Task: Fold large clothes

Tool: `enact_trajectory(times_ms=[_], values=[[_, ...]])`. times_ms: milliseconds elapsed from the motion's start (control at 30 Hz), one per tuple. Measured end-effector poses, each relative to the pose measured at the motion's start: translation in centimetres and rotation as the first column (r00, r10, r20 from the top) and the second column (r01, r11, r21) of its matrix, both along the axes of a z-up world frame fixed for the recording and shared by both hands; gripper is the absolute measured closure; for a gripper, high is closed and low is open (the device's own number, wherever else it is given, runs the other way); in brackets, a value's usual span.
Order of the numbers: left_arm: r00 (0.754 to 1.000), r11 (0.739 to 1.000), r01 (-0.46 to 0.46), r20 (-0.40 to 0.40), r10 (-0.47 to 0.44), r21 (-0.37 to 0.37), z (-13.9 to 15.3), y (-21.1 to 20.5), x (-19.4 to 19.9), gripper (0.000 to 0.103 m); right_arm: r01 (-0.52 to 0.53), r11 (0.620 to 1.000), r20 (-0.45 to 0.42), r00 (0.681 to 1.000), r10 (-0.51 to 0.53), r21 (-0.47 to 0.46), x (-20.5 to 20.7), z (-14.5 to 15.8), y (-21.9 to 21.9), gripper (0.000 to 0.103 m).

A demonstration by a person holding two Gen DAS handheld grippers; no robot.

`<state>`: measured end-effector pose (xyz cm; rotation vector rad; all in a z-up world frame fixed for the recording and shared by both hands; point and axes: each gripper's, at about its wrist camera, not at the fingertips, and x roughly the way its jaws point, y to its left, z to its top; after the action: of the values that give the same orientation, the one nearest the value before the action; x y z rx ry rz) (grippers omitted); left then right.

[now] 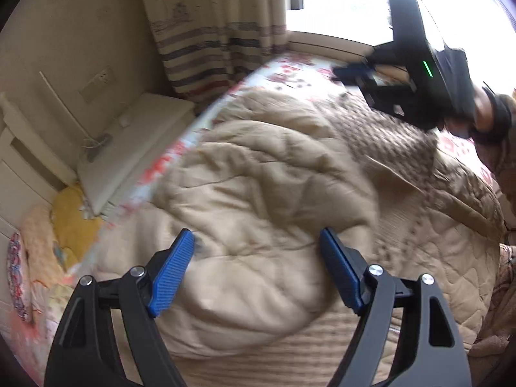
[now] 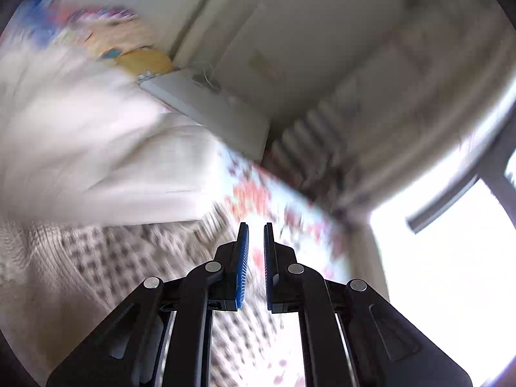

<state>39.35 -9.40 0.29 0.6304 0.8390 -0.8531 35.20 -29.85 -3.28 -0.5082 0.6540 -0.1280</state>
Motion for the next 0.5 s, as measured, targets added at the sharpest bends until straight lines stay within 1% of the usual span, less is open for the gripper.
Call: enact_trajectory(times_ms=[33,67,133,167,200,233,267,300,333,367,400,433,467,500], values=[[1.000,1.000,-0.003,0.006,0.003,0.000,-1.1,-0.1,-1.5,0.024,0.037,0.998,0.011,0.999,-0.038,0.045,-0.8,0.2,-1.1,0.099],[1.000,1.000,-0.013,0.020,0.013,-0.003,-1.8,0.0,-2.7,0.024,0.046,0.989,0.005,0.999,-0.048,0.143,-1.7,0.6,-2.0,0.099],[0.998,0.999,-0.034,0.050,0.036,-0.039,-2.5,1.0,-5.1,0.024,0.006,0.957,0.034,0.999,-0.016,0.288,-4.0,1.8,-2.8,0.099],[0.997,0.997,-0.049,0.063,0.053,-0.064,-2.4,1.7,-5.9,0.024,-0.032,0.942,0.051,0.999,0.016,0.333,-5.2,2.3,-2.7,0.099],[0.994,0.991,-0.073,0.071,0.082,-0.109,-1.8,3.0,-6.8,0.024,-0.081,0.920,0.061,0.996,0.062,0.382,-6.1,3.2,-2.2,0.099],[0.991,0.984,-0.098,0.076,0.110,-0.148,-1.1,4.1,-7.3,0.023,-0.128,0.882,0.062,0.992,0.113,0.453,-6.8,3.9,-1.7,0.098],[0.985,0.973,-0.134,0.087,0.152,-0.188,-0.2,5.5,-7.6,0.023,-0.167,0.826,0.049,0.985,0.167,0.538,-7.2,4.4,-1.1,0.098],[0.974,0.954,-0.184,0.089,0.210,-0.237,0.7,7.1,-7.7,0.022,-0.189,0.778,0.026,0.976,0.217,0.600,-6.9,4.4,0.5,0.092],[0.957,0.914,-0.259,0.046,0.287,-0.311,1.8,9.5,-7.3,0.013,-0.195,0.732,0.005,0.967,0.254,0.652,-6.9,4.2,1.6,0.070],[0.939,0.862,-0.331,-0.047,0.340,-0.384,2.4,11.9,-6.6,0.006,-0.180,0.698,-0.003,0.968,0.253,0.693,-7.1,4.2,2.4,0.055],[0.900,0.770,-0.434,-0.185,0.394,-0.468,2.6,14.9,-5.7,0.002,-0.150,0.667,-0.014,0.972,0.234,0.730,-6.8,4.1,3.3,0.029],[0.859,0.696,-0.511,-0.273,0.433,-0.504,2.4,16.8,-5.2,0.002,-0.120,0.620,-0.032,0.973,0.229,0.775,-7.0,3.6,4.0,0.025],[0.808,0.619,-0.588,-0.371,0.457,-0.520,1.8,18.5,-4.8,0.003,-0.095,0.572,-0.054,0.970,0.237,0.815,-6.8,3.1,4.2,0.026],[0.779,0.579,-0.627,-0.435,0.452,-0.521,1.3,19.5,-4.5,0.003,-0.062,0.512,-0.077,0.967,0.245,0.857,-6.7,2.1,4.1,0.026]])
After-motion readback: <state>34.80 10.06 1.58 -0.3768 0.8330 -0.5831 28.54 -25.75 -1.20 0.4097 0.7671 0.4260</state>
